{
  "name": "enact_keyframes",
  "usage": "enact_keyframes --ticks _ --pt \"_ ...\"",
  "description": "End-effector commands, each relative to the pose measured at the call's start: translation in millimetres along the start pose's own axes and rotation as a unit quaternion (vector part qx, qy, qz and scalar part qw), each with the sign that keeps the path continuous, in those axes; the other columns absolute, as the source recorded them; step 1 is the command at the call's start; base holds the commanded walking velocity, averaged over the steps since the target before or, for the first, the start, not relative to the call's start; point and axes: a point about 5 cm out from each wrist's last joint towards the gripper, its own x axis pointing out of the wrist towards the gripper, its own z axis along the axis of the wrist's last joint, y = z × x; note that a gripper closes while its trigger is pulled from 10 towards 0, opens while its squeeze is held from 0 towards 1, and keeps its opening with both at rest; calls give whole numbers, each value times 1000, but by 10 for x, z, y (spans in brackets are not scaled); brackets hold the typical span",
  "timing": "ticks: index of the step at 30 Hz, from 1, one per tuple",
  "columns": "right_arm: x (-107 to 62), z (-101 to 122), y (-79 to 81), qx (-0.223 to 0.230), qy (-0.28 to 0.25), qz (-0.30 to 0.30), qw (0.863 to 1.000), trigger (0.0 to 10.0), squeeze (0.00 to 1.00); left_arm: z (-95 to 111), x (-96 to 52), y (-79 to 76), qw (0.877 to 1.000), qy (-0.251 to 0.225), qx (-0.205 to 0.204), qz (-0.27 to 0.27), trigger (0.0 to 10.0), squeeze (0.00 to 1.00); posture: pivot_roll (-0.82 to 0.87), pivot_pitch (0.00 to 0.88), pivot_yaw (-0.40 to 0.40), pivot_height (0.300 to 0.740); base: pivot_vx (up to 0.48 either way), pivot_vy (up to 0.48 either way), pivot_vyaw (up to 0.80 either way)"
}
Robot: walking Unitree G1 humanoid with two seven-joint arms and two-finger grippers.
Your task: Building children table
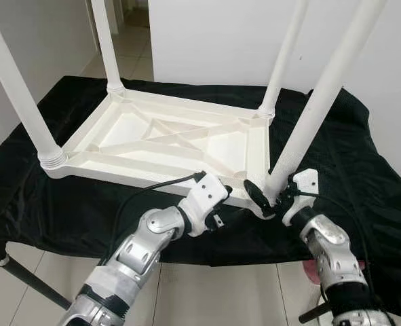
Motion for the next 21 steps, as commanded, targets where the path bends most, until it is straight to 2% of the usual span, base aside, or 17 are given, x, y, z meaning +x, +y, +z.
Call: enact_keyframes --ticks 1,2,12,13,14,15,19,21 --pt "7 4 -19 -7 2 9 1000 2314 0 -31 -6 -51 1000 8 0 -25 10000 0 6 0 -19 740 0 0 0" --pt "22 13 -39 -11 5 14 1000 0 0 -29 -8 -54 1000 8 2 -26 10000 0 10 0 -21 740 0 0 0" --pt "6 -55 -70 -4 14 28 999 0 0 -51 -41 -19 1000 13 7 -15 10000 0 10 0 -28 740 0 0 0" --pt "0 -65 -68 -1 14 24 1000 8941 0 -49 -39 -18 1000 13 8 -14 10000 0 10 0 -28 740 0 0 0" --pt "0 -65 -68 -1 14 24 1000 8941 0 -49 -39 -18 1000 13 8 -14 10000 0 10 0 -28 740 0 0 0" --pt "-4 -72 -66 8 12 19 1000 10000 0 -45 -36 -15 1000 12 13 -12 10000 0 7 0 -29 740 0 0 0" --pt "-6 -67 -55 18 12 -17 1000 10000 0 -49 -36 -19 1000 11 13 -10 10000 0 1 0 -31 740 0 0 0" --pt "-6 -67 -55 18 12 -17 1000 10000 0 -49 -36 -19 1000 11 13 -10 10000 0 1 0 -31 740 0 0 0"
